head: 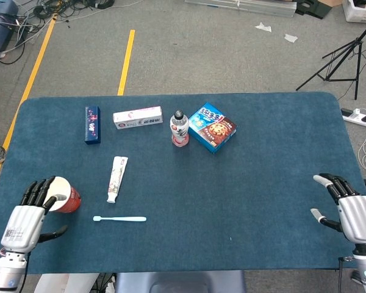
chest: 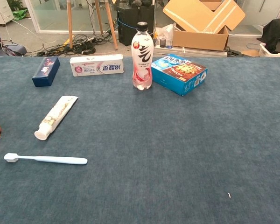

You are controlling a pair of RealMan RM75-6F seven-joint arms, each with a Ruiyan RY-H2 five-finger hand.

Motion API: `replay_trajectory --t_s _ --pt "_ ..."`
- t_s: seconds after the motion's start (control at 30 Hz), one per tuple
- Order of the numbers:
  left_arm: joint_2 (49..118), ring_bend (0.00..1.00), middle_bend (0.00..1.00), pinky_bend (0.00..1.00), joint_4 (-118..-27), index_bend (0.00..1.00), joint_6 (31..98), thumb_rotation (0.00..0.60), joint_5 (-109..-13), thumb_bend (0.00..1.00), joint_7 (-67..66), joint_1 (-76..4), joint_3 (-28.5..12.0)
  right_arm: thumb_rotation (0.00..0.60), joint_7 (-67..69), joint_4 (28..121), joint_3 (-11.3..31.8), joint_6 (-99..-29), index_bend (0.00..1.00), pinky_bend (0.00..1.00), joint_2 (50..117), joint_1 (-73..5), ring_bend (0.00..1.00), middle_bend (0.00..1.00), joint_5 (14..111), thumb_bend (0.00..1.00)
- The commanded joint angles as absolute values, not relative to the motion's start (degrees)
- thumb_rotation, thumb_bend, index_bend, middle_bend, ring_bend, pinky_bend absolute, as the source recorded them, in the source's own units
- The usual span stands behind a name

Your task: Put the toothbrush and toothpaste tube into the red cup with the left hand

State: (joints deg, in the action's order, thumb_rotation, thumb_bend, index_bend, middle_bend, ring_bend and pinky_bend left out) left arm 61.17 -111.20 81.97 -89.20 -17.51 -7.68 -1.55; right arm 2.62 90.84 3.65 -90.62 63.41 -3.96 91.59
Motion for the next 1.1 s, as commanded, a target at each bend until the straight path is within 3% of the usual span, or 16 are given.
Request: replay_trajectory --t_s 0.03,0.43,0.73,1.1 --pt "60.72 0.00 0.00 0.00 -114.22 0.32 77.48 0.600 -88.79 0.05 -20.12 -10.53 -1.52 0.600 3.32 90.81 3.72 -91.17 0.26 0.60 63.15 -3.69 0.22 0.24 91.63 0.12" --pt "66.74 0.00 0.00 0.00 -113.68 0.32 61.25 0.600 -75.87 0.05 -24.88 -21.19 -4.54 0.600 6.61 90.43 4.06 -91.47 0.26 0.59 62.02 -3.39 0.22 0.24 91.09 0.12" --pt "73.91 0.00 0.00 0.00 -109.75 0.36 58.52 0.600 -69.25 0.05 -34.05 -26.53 -4.89 0.600 9.39 90.05 4.39 -91.16 0.26 0.60 61.13 -3.32 0.22 0.24 90.28 0.12" --pt "79.09 0.00 0.00 0.00 -107.17 0.48 58.35 0.600 -59.72 0.05 -41.83 -30.85 -4.54 0.600 10.39 89.84 4.27 -90.58 0.26 0.60 60.86 -3.50 0.22 0.24 90.39 0.12"
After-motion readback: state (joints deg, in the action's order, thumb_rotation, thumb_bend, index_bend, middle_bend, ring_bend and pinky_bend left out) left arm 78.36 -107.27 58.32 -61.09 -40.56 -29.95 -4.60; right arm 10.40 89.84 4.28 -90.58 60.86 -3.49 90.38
